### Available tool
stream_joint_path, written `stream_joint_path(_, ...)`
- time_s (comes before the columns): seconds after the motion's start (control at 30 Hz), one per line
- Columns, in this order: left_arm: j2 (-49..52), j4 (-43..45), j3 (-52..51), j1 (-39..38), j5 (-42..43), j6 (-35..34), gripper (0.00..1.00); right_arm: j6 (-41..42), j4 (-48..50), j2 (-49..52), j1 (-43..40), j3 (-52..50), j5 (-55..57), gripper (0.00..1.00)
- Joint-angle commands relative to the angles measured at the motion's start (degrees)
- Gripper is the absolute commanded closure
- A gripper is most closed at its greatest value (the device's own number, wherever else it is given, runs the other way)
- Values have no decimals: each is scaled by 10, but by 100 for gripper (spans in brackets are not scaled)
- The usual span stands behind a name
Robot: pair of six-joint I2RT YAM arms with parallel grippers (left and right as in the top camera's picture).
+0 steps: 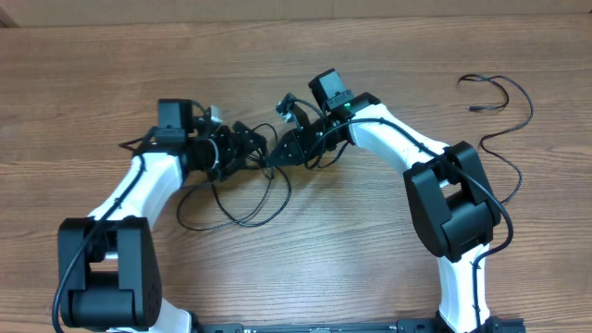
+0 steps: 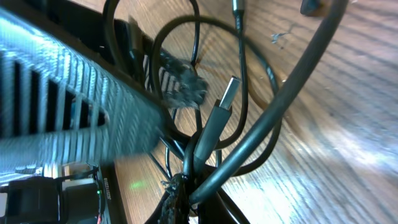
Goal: Untangle cables
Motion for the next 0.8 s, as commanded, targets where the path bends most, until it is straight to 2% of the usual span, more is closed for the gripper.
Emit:
stream_joint_path(0.0, -10, 10, 6, -29, -74, -71, 32, -7, 3, -2, 10, 1, -10, 96)
stream_joint_path(0.1, -10, -7, 6, -41, -120, -89, 96, -7, 3, -2, 10, 1, -10, 96)
stream_joint_path(0.33, -10, -76, 6, -29, -199, -91, 96, -7, 2, -2, 2, 1, 1, 96)
stream_joint_path(0.63, -10, -122, 6, 34, -179, -74, 96, 1, -17, -2, -26, 1, 26, 96)
stream_joint_path(0.77, -10, -129, 6, 55, -161, -49, 96, 49, -18, -2, -30, 1, 66, 96)
